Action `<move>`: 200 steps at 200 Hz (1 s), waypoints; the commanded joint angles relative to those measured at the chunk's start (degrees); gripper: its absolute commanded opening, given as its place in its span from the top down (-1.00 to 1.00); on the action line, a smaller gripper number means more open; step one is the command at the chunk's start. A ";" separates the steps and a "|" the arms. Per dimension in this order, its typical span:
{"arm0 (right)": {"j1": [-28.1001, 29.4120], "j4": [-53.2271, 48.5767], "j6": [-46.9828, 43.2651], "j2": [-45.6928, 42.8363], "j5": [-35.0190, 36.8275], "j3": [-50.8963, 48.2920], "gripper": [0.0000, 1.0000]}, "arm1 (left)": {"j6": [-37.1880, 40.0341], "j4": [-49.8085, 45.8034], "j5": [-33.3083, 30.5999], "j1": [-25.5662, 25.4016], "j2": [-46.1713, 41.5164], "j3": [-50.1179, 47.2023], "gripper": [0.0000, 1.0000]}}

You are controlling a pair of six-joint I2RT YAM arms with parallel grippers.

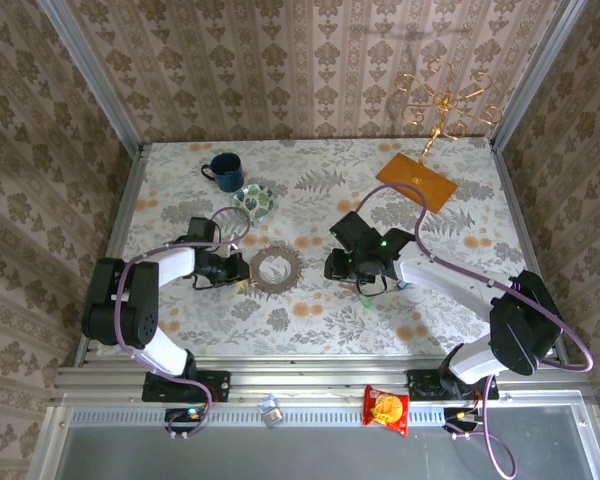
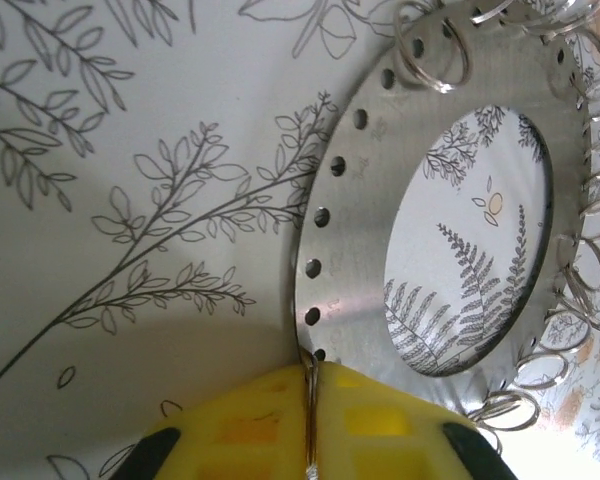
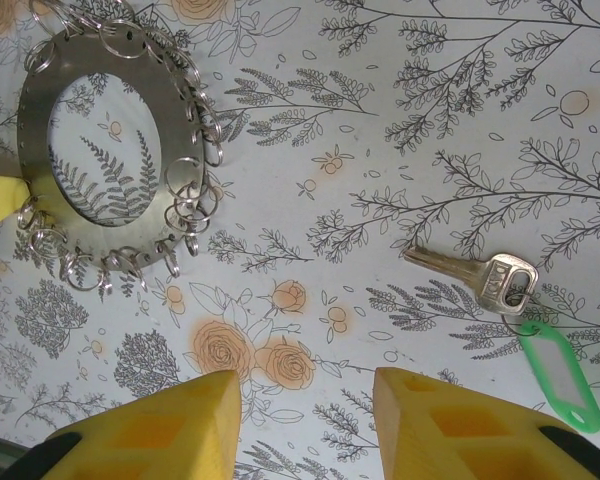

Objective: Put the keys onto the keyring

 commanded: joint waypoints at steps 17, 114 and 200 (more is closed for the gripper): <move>-0.64 -1.82 1.13 -2.30 1.76 -0.61 0.20 | 1.68 -1.23 0.70 0.09 -0.57 -0.41 0.97; -4.32 -0.15 -15.03 -12.11 1.71 -0.51 0.23 | 11.85 1.82 -0.77 -8.20 -22.59 -2.28 1.00; -4.85 35.17 -57.71 -17.76 -19.91 -11.75 0.01 | 40.39 17.31 12.14 -17.05 -35.72 -5.81 1.00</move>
